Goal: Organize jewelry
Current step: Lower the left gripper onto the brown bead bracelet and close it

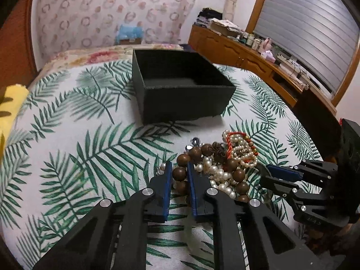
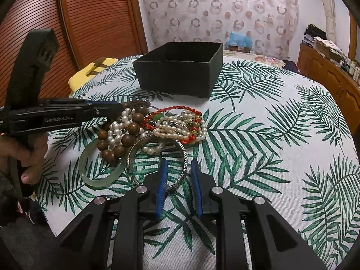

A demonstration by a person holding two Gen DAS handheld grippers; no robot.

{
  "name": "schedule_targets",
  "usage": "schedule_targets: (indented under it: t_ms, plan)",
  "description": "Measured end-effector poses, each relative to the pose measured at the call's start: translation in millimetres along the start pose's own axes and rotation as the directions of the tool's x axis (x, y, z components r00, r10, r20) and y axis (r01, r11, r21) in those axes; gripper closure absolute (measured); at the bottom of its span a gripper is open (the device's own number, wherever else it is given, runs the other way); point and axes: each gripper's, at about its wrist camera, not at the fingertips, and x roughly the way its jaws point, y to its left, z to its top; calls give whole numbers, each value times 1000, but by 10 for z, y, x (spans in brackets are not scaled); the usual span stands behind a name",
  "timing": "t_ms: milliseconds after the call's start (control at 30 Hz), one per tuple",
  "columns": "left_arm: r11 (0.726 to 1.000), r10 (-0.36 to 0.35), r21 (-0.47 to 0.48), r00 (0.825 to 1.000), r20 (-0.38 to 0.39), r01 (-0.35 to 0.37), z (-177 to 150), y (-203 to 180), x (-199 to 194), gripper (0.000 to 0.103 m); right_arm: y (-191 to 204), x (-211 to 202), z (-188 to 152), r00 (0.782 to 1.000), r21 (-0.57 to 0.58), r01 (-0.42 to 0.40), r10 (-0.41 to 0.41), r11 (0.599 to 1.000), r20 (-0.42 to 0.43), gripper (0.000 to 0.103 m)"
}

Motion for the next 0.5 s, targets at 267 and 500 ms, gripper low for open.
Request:
schedule_targets:
  t_ms: [267,500]
  plan:
    - [1000,0,17,993,117,-2,110,-120,-407,91,1,9,2,1000,2,-4,4,1000,-1,80]
    - [997,14,74,980,199,-30,191,-321,-693,91,-4,-3,6,1000,12,-5,5,1000,-4,93]
